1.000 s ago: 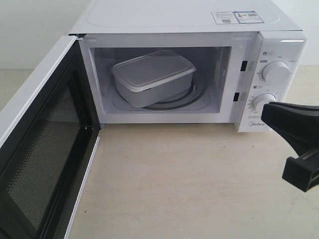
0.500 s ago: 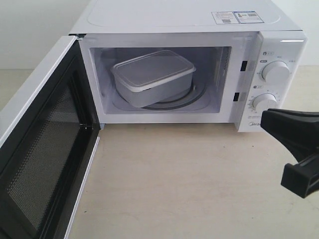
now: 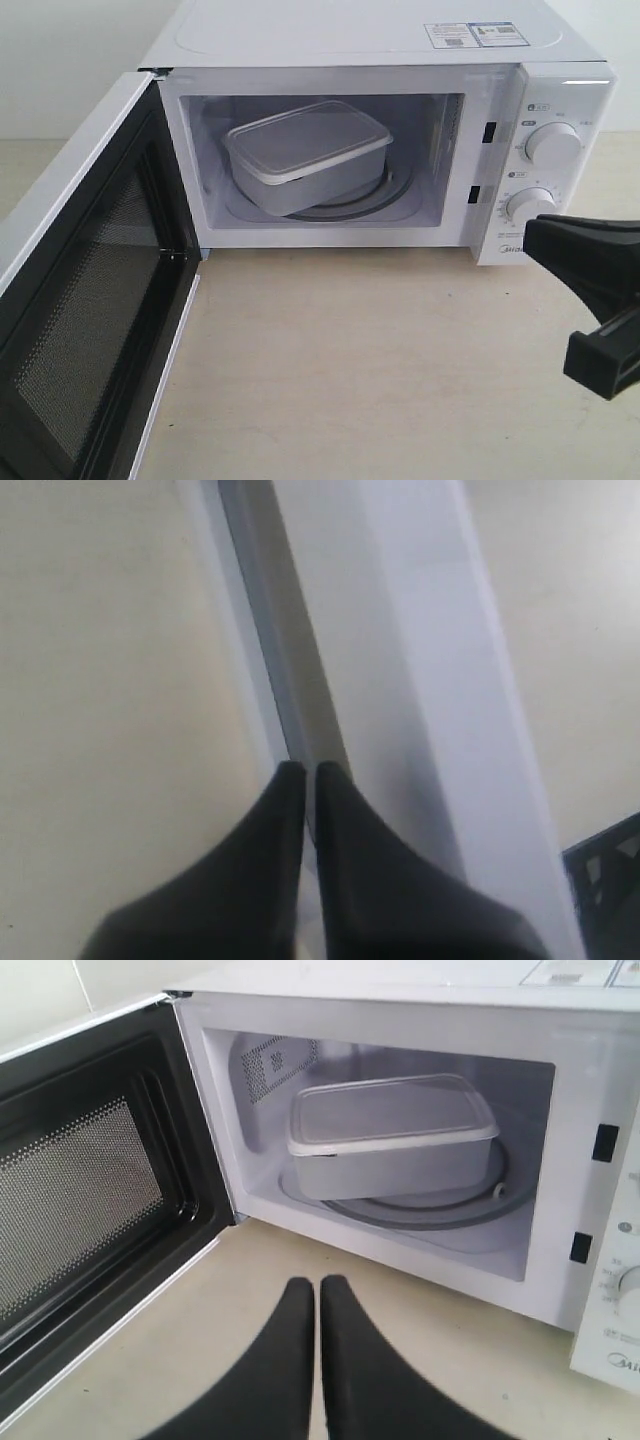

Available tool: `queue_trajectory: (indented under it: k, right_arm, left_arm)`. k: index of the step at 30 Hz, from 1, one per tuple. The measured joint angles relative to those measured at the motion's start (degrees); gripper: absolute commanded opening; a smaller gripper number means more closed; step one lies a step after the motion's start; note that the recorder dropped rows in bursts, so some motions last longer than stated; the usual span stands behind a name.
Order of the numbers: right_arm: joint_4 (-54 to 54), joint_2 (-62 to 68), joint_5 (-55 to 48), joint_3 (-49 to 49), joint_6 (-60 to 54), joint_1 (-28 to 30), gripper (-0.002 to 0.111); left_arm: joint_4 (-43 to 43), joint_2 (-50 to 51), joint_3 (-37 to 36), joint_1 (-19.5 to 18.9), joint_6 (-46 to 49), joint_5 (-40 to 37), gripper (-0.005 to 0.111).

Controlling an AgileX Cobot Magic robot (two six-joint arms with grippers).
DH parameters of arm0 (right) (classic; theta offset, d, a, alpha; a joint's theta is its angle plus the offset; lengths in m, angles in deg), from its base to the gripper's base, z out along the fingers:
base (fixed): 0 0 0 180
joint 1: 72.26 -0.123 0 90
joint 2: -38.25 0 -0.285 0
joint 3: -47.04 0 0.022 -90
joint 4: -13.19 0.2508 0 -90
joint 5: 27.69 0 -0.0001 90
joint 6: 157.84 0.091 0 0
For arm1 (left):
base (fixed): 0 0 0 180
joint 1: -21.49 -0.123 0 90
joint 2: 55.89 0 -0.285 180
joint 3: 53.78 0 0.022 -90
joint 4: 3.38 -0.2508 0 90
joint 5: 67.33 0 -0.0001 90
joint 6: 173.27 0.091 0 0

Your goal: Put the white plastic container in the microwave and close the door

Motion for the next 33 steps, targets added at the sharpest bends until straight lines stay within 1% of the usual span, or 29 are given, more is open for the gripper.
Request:
queue_trajectory:
  k: [3, 7, 9, 13, 17, 19, 23, 26, 28, 29, 33]
  right_arm:
    - [0.0, 0.0, 0.0, -2.03, -0.14, 0.0, 0.0]
    - [0.0, 0.0, 0.45, -4.79, -0.29, 0.0, 0.0]
    - [0.0, 0.0, -0.11, -6.03, -0.44, 1.28, 0.0]
    - [0.0, 0.0, -4.13, -8.51, -0.47, 6.27, 0.0]
    - [0.0, -0.82, -7.83, -9.85, 0.29, 10.91, 0.0]
    - [0.0, -2.14, -8.26, -9.94, 0.63, 11.93, 0.0]
    - [0.0, -4.67, -8.76, -9.94, 1.27, 12.38, 0.0]
    - [0.0, -5.37, -10.82, -9.94, 1.27, 12.38, 0.0]
    - [0.0, -5.42, -12.56, -9.94, 1.27, 12.38, 0.0]
    - [0.0, -5.42, -14.23, -9.94, 1.27, 12.38, 0.0]
    - [0.0, -5.42, -15.14, -9.94, 1.27, 12.38, 0.0]
  left_arm:
    - [-0.87, -0.63, -1.56, 1.08, -0.89, 0.0, 0.004]
    - [1.49, -1.37, -2.53, 3.48, -1.24, 0.0, 0.004]
    - [3.05, -1.37, -3.32, 5.26, -1.24, 0.0, 0.004]
    - [5.1, -1.37, -3.7, 8.85, -1.24, 0.0, 0.004]
    - [6.43, -1.25, -3.7, 10.59, -0.76, 0.0, 0.004]
    - [8.76, -0.33, -3.7, 10.86, 0.93, 0.0, 0.004]
    - [16.08, 3.16, -3.7, 11.09, 6.99, 0.0, 0.004]
    - [18.59, 6.96, -3.7, 11.15, 9.49, 0.33, 0.004]
    - [19.5, 9.33, -3.7, 11.15, 11.97, 1.98, 0.004]
    - [21.41, 11.16, -3.7, 11.15, 15.53, 4.5, 0.004]
    - [29.93, 13.46, -3.7, 11.15, 24.11, 9.62, 0.004]
